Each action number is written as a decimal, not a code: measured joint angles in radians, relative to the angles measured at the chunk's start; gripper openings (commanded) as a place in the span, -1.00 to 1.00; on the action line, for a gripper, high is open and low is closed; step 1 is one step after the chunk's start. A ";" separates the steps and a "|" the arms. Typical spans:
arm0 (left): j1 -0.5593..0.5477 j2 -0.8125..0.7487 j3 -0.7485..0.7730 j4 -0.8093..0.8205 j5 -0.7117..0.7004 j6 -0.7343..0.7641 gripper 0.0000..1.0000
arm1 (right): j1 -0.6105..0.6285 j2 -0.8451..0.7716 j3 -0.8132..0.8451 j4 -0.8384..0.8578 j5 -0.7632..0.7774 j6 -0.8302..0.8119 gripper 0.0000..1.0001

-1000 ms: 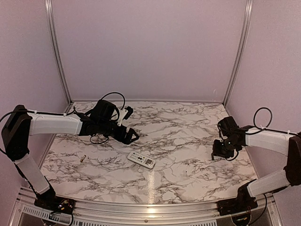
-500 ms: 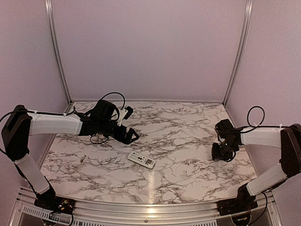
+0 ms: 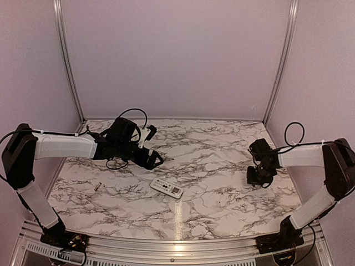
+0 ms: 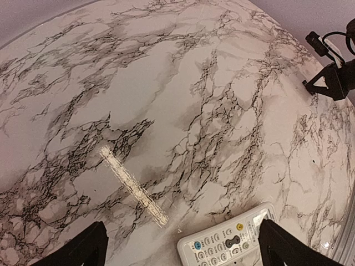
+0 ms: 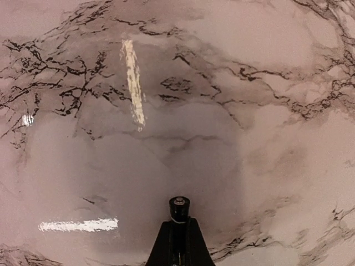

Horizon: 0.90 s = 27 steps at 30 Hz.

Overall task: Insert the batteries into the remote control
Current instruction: Pick up the battery at the center of the board.

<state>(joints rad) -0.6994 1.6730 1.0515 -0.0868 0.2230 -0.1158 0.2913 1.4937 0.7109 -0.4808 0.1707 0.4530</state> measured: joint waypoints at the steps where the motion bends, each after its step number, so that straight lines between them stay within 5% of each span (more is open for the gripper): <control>1: 0.000 0.000 0.000 0.000 0.000 0.000 0.98 | 0.008 0.005 0.005 0.001 0.003 -0.004 -1.00; 11: -0.047 0.000 -0.038 -0.035 0.005 0.167 0.93 | 0.223 0.053 0.062 0.032 -0.173 -0.069 -1.00; 21: -0.122 0.000 -0.100 -0.095 0.112 0.500 0.98 | 0.229 0.051 0.063 0.058 -0.336 -0.144 -1.00; 27: -0.122 0.087 0.031 -0.148 0.163 0.644 0.98 | 0.229 0.003 0.039 0.082 -0.389 -0.168 -1.00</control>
<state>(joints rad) -0.8215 1.7596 1.0824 -0.2352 0.3855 0.5282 0.5198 1.4971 0.7502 -0.3992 -0.2184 0.2848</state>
